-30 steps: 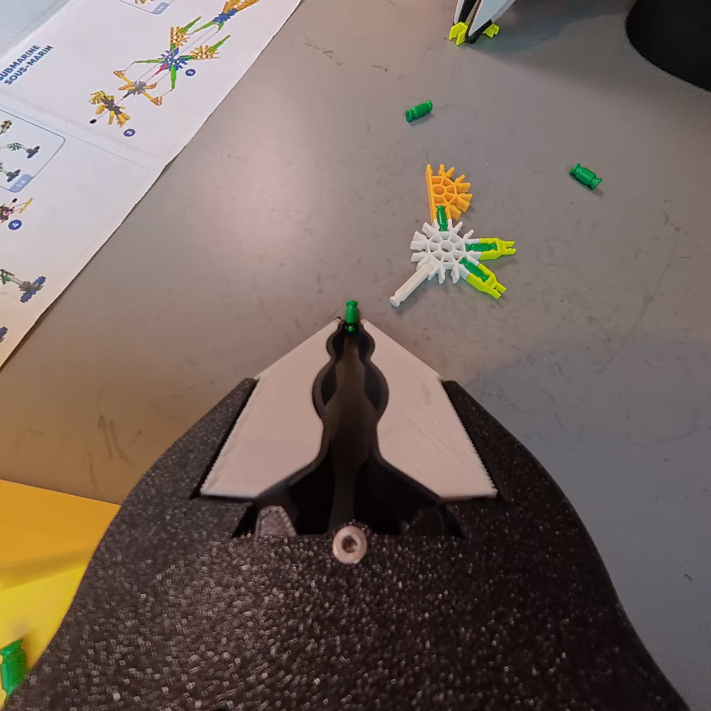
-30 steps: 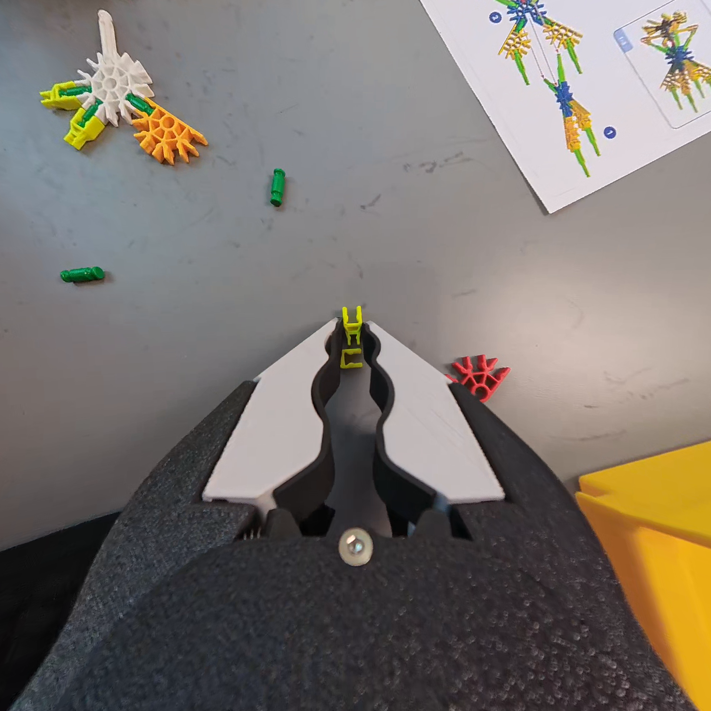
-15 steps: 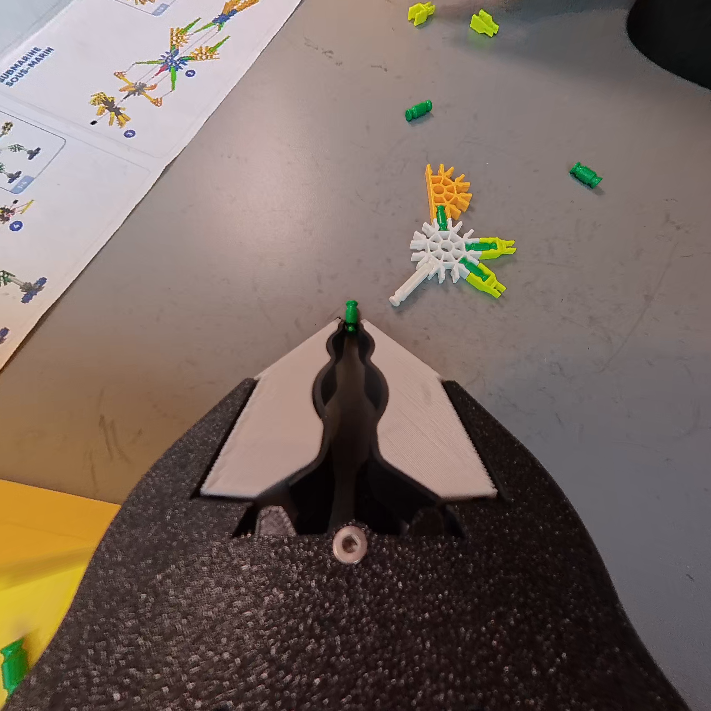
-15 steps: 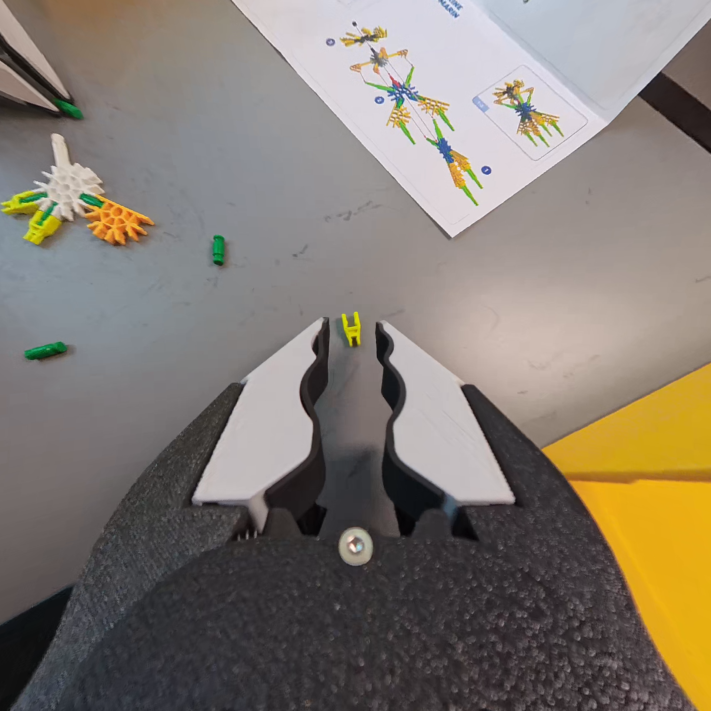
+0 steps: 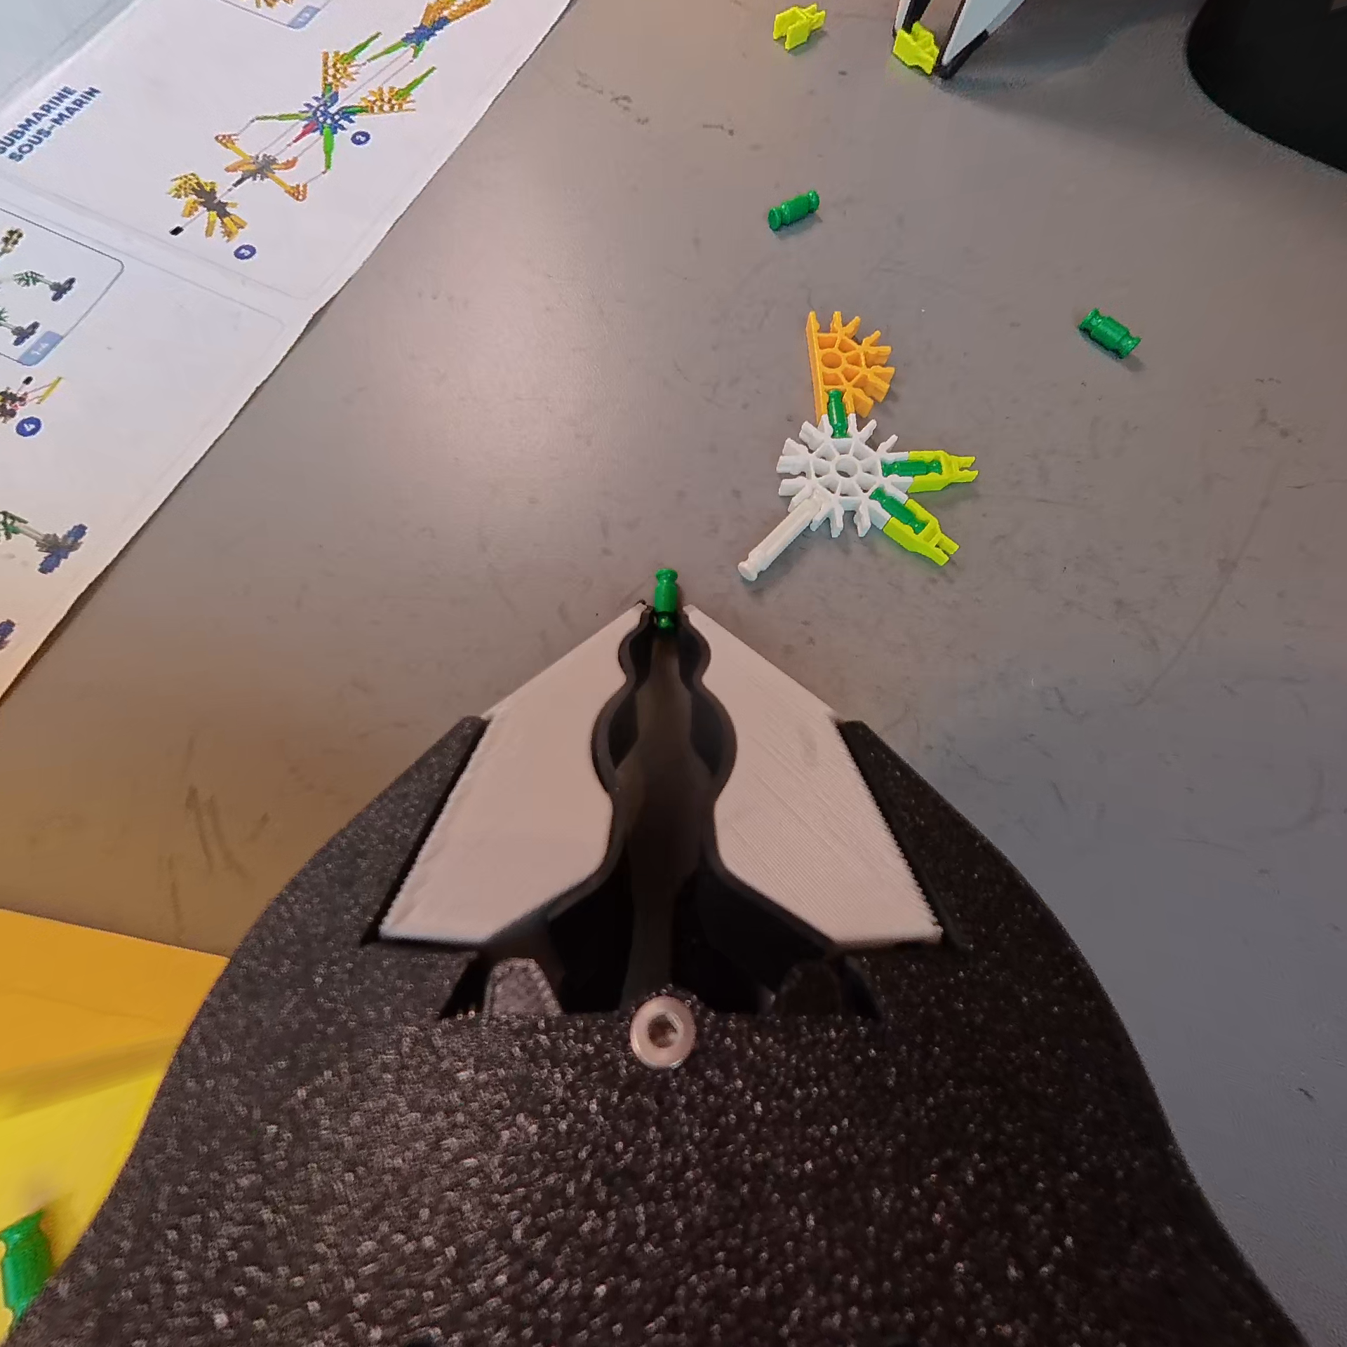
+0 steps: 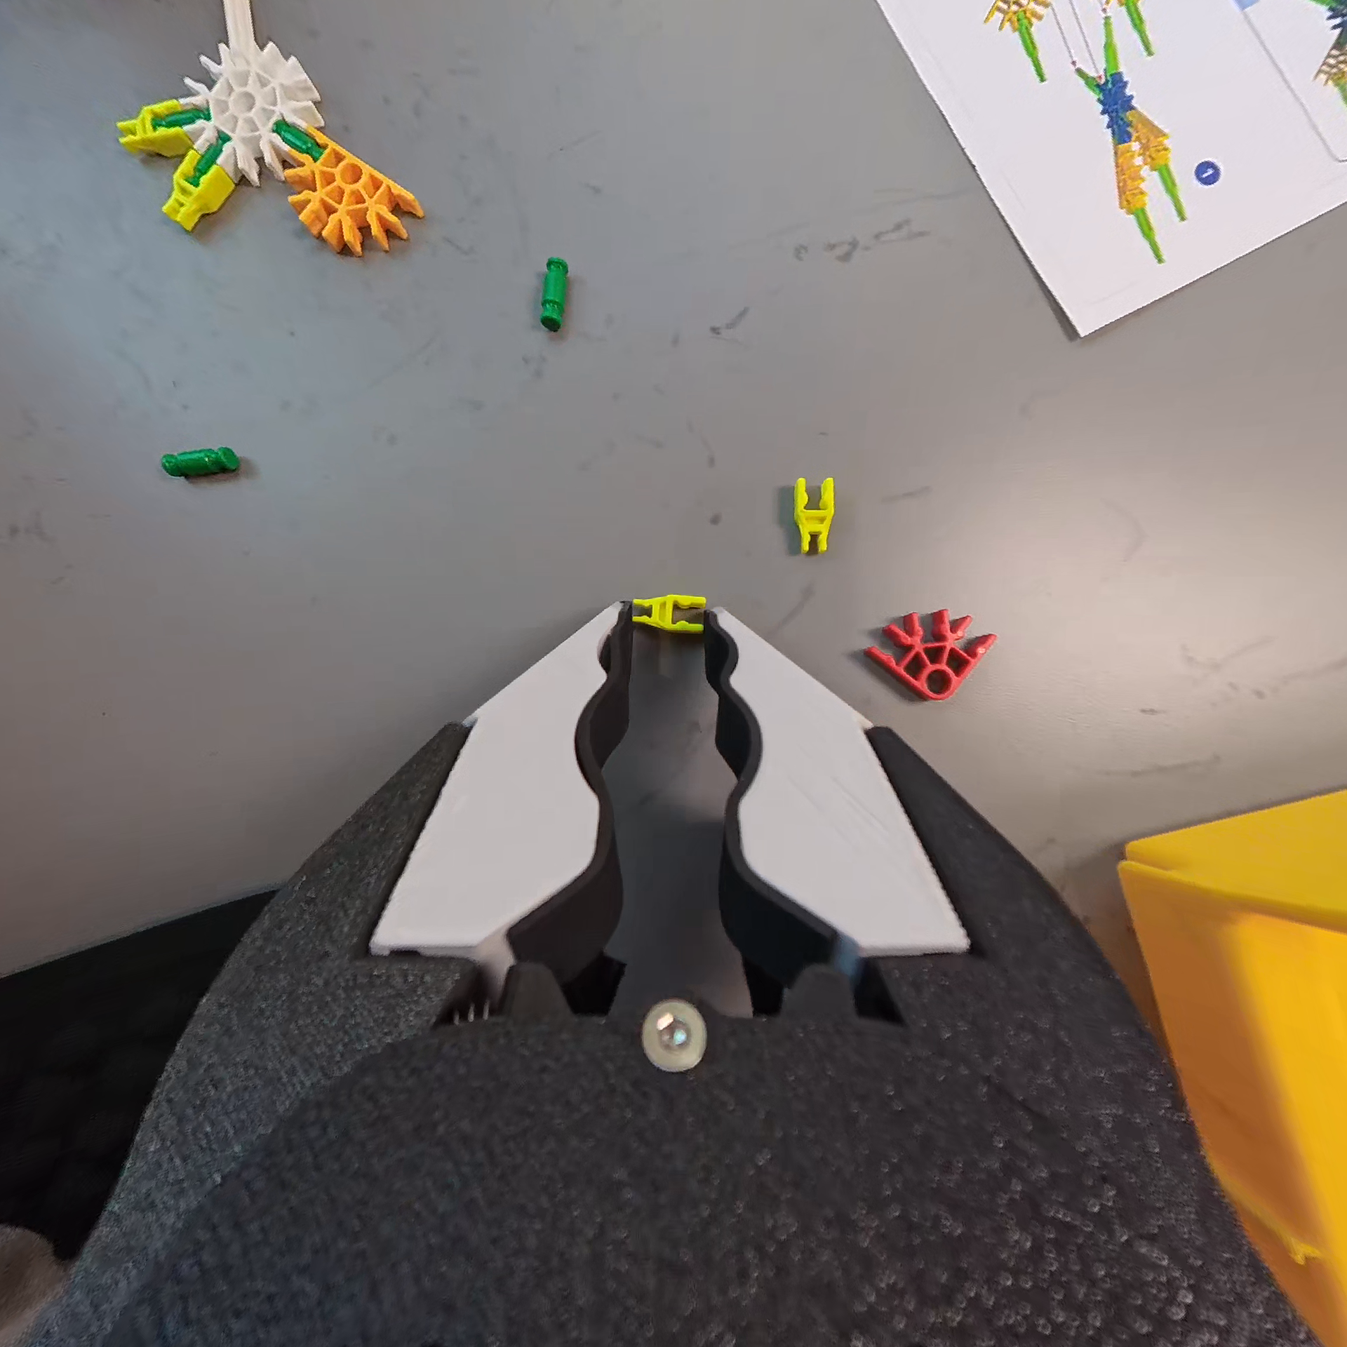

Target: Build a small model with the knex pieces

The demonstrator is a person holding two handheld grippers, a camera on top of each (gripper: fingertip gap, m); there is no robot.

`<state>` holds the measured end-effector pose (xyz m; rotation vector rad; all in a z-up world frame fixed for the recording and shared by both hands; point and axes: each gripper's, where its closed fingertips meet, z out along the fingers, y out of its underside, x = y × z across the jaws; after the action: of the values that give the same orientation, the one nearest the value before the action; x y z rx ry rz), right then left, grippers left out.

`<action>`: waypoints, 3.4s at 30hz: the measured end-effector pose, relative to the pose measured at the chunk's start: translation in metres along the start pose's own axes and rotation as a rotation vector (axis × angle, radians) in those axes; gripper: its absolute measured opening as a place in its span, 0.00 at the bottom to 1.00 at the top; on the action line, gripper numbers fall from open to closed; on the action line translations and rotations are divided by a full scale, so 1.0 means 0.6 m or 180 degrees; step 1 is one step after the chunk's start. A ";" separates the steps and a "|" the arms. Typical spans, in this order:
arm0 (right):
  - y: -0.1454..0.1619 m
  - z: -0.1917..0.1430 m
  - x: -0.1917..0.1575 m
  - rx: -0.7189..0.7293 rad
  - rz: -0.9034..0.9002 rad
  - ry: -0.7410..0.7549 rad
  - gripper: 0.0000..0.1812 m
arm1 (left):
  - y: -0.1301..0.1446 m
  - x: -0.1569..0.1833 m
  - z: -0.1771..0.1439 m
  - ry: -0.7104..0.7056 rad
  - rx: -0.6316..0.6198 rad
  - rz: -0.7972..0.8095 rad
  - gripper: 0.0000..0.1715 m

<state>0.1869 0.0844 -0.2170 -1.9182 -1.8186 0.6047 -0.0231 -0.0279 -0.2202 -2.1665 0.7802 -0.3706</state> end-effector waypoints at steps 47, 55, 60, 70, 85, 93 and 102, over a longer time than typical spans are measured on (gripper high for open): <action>-0.129 0.085 -0.072 0.0422 -0.0578 0.0028 0.03 | -0.062 0.098 0.055 0.0460 0.0044 -0.0161 0.08; -0.151 0.077 -0.088 0.0662 -0.0640 0.0005 0.03 | -0.056 0.101 0.049 0.0434 0.0025 -0.0161 0.04; -0.155 0.073 -0.102 0.0707 -0.0645 -0.0092 0.03 | -0.072 0.102 0.030 0.0573 0.0248 -0.0192 0.13; -0.154 0.078 -0.112 0.0686 -0.0691 -0.0137 0.03 | -0.037 0.108 0.034 0.0698 -0.0077 -0.0035 0.18; -0.162 0.073 -0.096 0.0780 -0.0355 -0.0073 0.03 | -0.047 0.086 0.046 0.0195 -0.0020 -0.0507 0.17; -0.161 0.074 -0.096 0.0762 -0.0347 -0.0081 0.03 | -0.055 0.126 0.030 0.0617 0.0072 -0.0130 0.18; -0.144 0.061 -0.135 0.0549 -0.0395 -0.0407 0.03 | -0.036 0.117 0.032 0.0545 -0.0074 0.0016 0.15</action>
<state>0.0920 0.0082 -0.1949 -1.6753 -1.8797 0.8293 0.0490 -0.0505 -0.2156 -2.1744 0.8880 -0.5526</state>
